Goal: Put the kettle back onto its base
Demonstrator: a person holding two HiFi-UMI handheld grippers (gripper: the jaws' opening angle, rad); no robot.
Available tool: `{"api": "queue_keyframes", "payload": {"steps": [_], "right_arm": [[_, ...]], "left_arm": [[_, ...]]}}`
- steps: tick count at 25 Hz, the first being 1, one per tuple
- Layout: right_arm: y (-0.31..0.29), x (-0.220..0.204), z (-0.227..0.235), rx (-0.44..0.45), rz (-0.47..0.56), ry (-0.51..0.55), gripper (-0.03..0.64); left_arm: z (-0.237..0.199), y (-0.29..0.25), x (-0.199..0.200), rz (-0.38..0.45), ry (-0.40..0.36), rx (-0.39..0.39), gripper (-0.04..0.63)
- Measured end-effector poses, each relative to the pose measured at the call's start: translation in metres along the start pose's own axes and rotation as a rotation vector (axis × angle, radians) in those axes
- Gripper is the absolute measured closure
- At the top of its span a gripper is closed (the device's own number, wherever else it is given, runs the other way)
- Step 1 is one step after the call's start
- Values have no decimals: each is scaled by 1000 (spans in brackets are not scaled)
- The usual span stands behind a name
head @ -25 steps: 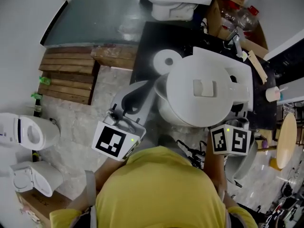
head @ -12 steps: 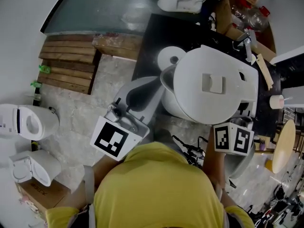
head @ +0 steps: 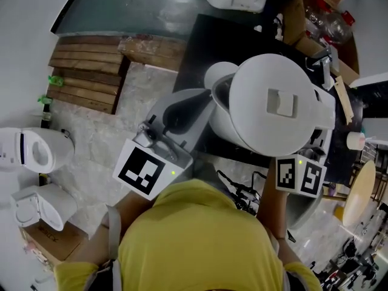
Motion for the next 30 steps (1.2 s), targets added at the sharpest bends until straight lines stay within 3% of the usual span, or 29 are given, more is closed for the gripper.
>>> {"api": "queue_keyframes", "payload": {"steps": [30], "right_arm": [[-92, -50, 4, 11, -13, -8, 531]], "left_arm": [[-80, -67, -16, -71, 7, 24, 565]]}}
Point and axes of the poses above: the fingertips, and each gripper's own axes: y backward along the fingers, z to its right, x out of its top, the point moved 4 cm from there along y, backward along the fingers, and after that the axes turned 8 degrees about y, right-handed, at the moved point
